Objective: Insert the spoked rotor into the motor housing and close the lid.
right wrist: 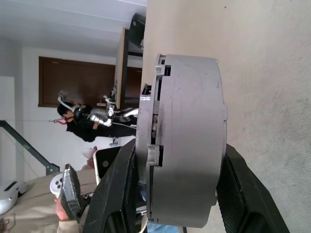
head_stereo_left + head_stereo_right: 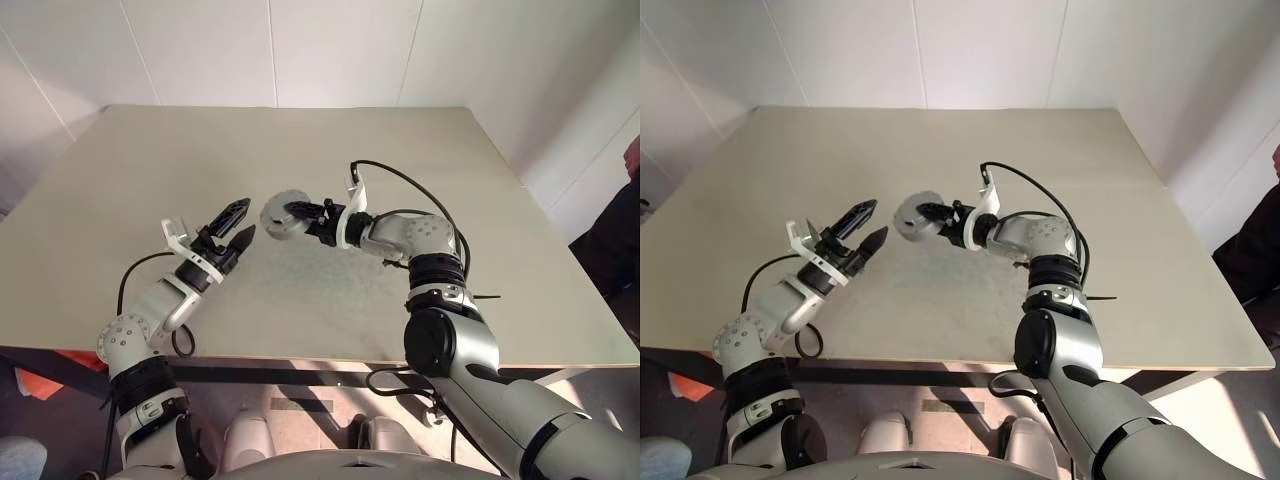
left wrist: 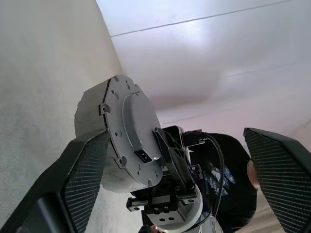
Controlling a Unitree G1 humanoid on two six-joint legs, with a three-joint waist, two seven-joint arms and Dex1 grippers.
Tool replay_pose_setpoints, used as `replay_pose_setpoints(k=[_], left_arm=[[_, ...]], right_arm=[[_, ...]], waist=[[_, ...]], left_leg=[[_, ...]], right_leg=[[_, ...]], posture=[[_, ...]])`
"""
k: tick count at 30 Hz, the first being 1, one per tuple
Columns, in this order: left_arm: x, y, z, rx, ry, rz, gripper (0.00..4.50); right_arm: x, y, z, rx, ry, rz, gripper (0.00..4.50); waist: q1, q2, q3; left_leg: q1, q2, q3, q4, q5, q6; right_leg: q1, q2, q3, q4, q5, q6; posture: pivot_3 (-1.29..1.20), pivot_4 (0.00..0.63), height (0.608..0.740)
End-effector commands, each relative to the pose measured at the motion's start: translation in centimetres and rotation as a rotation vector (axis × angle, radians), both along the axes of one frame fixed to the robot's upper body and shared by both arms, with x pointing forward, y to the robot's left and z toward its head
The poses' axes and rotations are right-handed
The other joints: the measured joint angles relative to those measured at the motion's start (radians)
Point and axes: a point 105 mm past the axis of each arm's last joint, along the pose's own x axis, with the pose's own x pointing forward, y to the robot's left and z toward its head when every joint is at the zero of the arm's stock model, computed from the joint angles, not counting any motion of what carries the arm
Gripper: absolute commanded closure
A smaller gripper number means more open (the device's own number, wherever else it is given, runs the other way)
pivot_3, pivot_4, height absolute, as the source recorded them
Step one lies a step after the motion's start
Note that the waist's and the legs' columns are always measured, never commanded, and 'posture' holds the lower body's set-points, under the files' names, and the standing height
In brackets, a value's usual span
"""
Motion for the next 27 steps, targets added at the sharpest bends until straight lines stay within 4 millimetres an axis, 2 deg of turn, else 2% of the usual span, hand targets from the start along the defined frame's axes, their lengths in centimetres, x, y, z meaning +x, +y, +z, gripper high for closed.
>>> replay_pose_setpoints(k=[1, 10, 19, 25, 27], left_arm=[[-0.2, -0.3, 0.7, -0.023, -0.021, -0.027, 0.02], [0.2, -0.8, 0.1, -0.046, 0.009, -0.044, 0.02], [1.1, -1.3, 0.7, -0.091, -0.017, -0.043, 0.02], [1.5, -1.6, 0.9, -0.083, -0.028, -0.045, 0.02], [1.5, -1.5, 0.8, -0.080, -0.027, -0.043, 0.39]], right_arm=[[0.2, 0.4, 4.0, 0.083, -0.110, 0.013, 2.34], [-0.6, 0.9, 5.5, 0.126, -0.131, 0.059, 2.34], [-1.8, 1.7, 5.2, 0.117, -0.124, 0.104, 2.34], [-1.9, 1.6, 5.0, 0.104, -0.122, 0.095, 2.34], [-1.9, 1.6, 5.0, 0.103, -0.124, 0.093, 2.34]], waist=[[0.000, 0.000, 0.000], [0.000, 0.000, 0.000], [0.001, 0.000, 0.000], [0.001, 0.000, 0.000], [0.001, 0.000, 0.000]], left_leg=[[0.000, 0.000, 0.000, 0.000, 0.000, 0.000], [0.000, 0.000, 0.000, 0.002, 0.000, 0.000], [-0.001, 0.000, 0.000, 0.006, 0.000, 0.000], [-0.002, 0.000, 0.000, 0.012, 0.000, 0.000], [-0.002, 0.001, 0.000, 0.014, 0.000, 0.000]], right_leg=[[0.000, 0.000, 0.000, 0.000, 0.000, 0.000], [0.000, 0.000, 0.000, 0.000, 0.001, 0.001], [0.000, 0.000, 0.001, 0.001, 0.005, 0.004], [0.001, 0.000, 0.002, 0.002, 0.007, 0.003], [0.001, 0.000, 0.002, 0.003, 0.008, 0.003]], posture=[[0.00, 0.000, 0.740], [0.00, 0.000, 0.740], [0.00, 0.000, 0.740], [0.00, 0.000, 0.740], [0.00, 0.000, 0.740]])
